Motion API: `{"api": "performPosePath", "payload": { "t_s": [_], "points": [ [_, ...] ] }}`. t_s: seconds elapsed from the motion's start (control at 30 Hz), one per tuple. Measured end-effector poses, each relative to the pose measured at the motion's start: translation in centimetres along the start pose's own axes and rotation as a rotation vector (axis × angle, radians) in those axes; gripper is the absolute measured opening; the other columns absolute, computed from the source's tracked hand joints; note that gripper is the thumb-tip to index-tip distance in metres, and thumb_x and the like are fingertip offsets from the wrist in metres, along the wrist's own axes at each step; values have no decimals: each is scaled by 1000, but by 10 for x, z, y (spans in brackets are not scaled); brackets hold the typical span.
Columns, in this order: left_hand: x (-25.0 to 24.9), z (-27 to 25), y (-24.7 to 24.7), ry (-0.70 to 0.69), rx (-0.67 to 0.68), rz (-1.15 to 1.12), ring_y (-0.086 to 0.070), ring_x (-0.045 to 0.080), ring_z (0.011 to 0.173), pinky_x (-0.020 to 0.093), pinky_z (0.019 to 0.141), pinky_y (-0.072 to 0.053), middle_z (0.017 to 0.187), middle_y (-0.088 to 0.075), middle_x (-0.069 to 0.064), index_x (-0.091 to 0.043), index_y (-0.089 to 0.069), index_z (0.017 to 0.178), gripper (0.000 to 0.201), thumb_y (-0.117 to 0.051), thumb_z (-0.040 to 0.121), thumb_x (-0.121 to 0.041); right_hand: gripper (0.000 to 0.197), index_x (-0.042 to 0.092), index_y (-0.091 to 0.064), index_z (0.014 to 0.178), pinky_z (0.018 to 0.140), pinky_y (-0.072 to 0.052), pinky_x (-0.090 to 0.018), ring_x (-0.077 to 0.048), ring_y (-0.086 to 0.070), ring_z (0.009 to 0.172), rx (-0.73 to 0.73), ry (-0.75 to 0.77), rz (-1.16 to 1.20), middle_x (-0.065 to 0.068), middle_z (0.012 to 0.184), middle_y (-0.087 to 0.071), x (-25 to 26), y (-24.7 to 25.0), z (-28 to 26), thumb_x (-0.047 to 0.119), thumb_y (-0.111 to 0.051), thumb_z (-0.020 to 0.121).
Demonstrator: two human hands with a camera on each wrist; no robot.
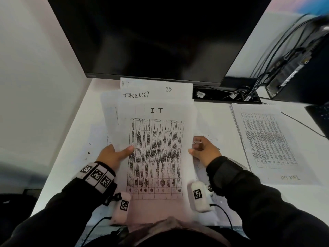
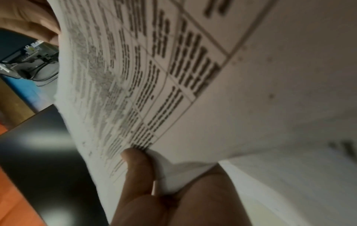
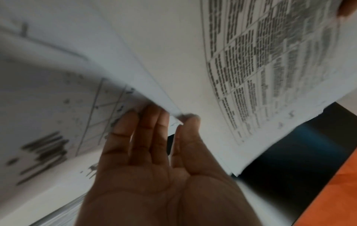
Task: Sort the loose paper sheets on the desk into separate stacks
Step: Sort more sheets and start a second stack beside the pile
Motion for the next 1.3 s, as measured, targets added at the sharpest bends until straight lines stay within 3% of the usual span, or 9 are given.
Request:
{"api": "performPosePath", "payload": {
  "t_s": [0.17,0.27,0.33,0.47,0.6,0.77,0.87,1.1,1.3],
  "points": [
    [-20,-11,5,-86,33,-53,-42,55,117,59,99,-33,125,-43,42,21,-36,124,109,-72,59,-59,53,21,-37,138,106,-36,-31,-15,-49,118,34,85,24,3,128,-51,18,9,-9,20,-60,90],
    [-41,-20,4,-207,104,-102,-65,26,81,46,91,-48,79,-72,7,6,-62,105,96,-74,42,-66,40,24,-43,132,106,-39,-41,-17,-52,120,79,147,39,4,128,-57,31,8,-18,16,-52,94],
    [-50,-22,5,-249,94,-71,-58,15,61,32,71,-49,62,-69,5,10,-59,104,92,-73,49,-62,37,22,-45,131,105,-40,-36,-15,-53,117,74,180,88,5,125,-58,41,10,-25,10,-46,96],
    [-67,-26,0,-311,118,-17,-67,32,84,43,81,-53,89,-71,14,-4,-65,101,88,-76,41,-67,39,18,-43,135,102,-37,-27,-13,-51,119,49,229,140,5,129,-56,59,20,-36,9,-43,97],
    [-105,-36,0,-408,115,-78,-61,4,77,18,65,-44,81,-66,-8,-23,-64,86,33,-79,59,-35,40,19,-42,134,105,-36,-28,-12,-49,121,-25,337,166,7,127,-55,80,42,-44,7,-44,96],
    [-161,-59,2,-611,57,-165,-59,-2,83,16,71,-44,90,-65,-11,-33,-60,84,27,-79,65,-27,46,17,-36,139,91,-35,0,6,-48,113,-142,524,205,16,125,-51,114,77,-62,3,-44,96],
    [-178,-68,1,-670,70,-265,-65,9,96,30,86,-49,98,-71,-8,-37,-67,85,35,-83,54,-36,44,18,-37,137,85,-35,7,24,-47,98,-221,606,231,28,113,-51,119,93,-67,5,-45,96],
    [-167,-66,-17,-602,110,-140,-59,-21,70,11,68,-40,70,-65,-35,-39,-61,82,35,-79,52,-36,41,22,-43,127,101,-45,-31,-5,-56,113,-214,561,227,12,120,-60,94,97,-59,18,-59,90],
    [-167,-70,-20,-621,77,-61,-54,-25,65,-3,55,-37,79,-59,-26,-42,-55,82,35,-81,64,-25,36,23,-42,121,97,-47,-34,-7,-58,108,-260,687,370,7,117,-59,124,121,-70,8,-56,91]
  ]
}}
Point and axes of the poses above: each hand's wrist, its own z-axis towards the middle knuckle, its own y-axis out of the back of the hand, x = y × z, the point moved 6 cm from there along z, towards the middle knuckle
